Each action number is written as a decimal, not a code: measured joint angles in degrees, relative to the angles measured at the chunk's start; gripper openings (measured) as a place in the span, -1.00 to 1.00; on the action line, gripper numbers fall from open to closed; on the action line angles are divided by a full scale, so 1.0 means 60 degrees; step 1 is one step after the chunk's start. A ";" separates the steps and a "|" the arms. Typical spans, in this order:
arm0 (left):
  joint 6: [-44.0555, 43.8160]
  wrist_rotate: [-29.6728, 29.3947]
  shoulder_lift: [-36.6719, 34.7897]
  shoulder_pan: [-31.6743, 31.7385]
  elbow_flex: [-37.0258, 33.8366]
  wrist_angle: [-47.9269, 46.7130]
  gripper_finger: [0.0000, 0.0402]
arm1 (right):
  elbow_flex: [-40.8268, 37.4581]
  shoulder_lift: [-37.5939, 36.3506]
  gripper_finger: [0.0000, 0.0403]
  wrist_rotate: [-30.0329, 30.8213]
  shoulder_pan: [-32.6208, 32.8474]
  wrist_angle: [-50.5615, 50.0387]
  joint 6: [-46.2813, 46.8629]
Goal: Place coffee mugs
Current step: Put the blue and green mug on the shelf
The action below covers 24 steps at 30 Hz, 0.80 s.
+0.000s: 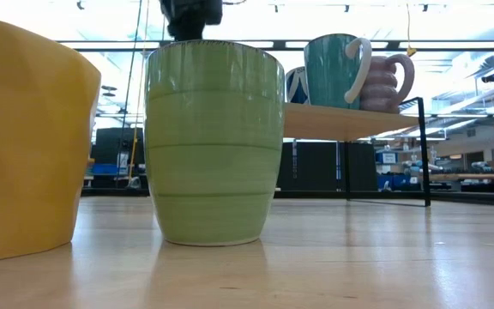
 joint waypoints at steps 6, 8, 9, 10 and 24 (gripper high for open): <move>0.1216 0.0264 0.0403 -0.0103 0.0000 0.0140 -0.25 | 0.0000 0.0000 0.00 0.0011 -0.0016 0.0047 -0.0009; 0.1520 0.0488 0.0566 -0.0136 -0.0004 0.0151 -0.25 | 0.0000 0.0000 0.00 0.0011 -0.0016 0.0041 0.0047; 0.1657 0.0564 0.0638 -0.0174 -0.0004 0.0170 -0.25 | 0.0000 0.0000 0.00 0.0013 -0.0016 0.0042 0.0079; 0.1772 0.0641 0.0719 -0.0198 -0.0004 0.0172 -0.25 | 0.0000 0.0000 0.00 0.0015 -0.0016 0.0041 0.0110; 0.1793 0.0757 0.1025 -0.0244 -0.0004 0.1171 -0.25 | 0.0000 0.0000 0.00 0.0108 -0.0005 -0.0020 0.0264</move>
